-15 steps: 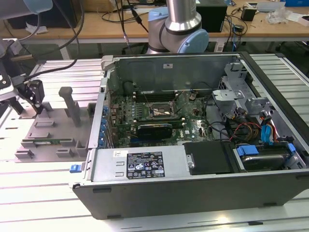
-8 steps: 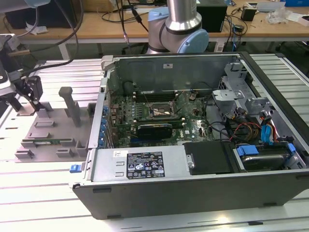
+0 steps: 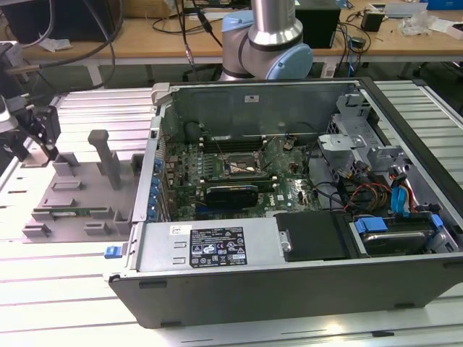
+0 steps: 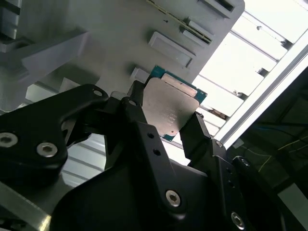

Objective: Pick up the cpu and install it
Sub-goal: 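Pick up the cpu and move it towards the insertion slot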

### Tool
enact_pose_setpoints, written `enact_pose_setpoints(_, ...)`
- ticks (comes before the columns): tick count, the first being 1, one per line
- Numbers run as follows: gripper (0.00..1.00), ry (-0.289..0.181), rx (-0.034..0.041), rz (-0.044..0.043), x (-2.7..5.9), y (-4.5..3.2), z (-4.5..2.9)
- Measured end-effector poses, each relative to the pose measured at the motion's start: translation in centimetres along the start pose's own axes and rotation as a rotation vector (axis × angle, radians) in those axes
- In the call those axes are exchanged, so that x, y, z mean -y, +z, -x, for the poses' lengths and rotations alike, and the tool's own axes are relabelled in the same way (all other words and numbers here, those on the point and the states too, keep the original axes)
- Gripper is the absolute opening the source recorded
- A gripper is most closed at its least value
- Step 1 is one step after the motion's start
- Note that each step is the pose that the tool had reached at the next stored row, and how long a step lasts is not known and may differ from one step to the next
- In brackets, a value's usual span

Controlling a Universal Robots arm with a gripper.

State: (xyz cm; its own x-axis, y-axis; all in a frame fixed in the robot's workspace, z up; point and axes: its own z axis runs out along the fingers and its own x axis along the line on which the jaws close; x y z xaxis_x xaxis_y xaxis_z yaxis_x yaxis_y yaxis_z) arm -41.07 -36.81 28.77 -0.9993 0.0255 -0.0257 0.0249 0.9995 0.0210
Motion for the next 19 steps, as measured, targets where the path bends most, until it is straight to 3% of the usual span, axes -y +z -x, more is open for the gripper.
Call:
enact_pose_setpoints(9,0.55,0.0,0.0001,0.0,-0.1,-2.42,0.06)
enact_pose_setpoints(12,0.55,0.0,0.0,-0.0001,-0.18,-3.6,0.09)
enact_pose_setpoints(17,0.55,0.0,0.0,0.0,-0.32,-6.22,0.16)
enact_pose_setpoints(19,0.55,0.0,0.0,0.0,-0.35,-6.82,0.17)
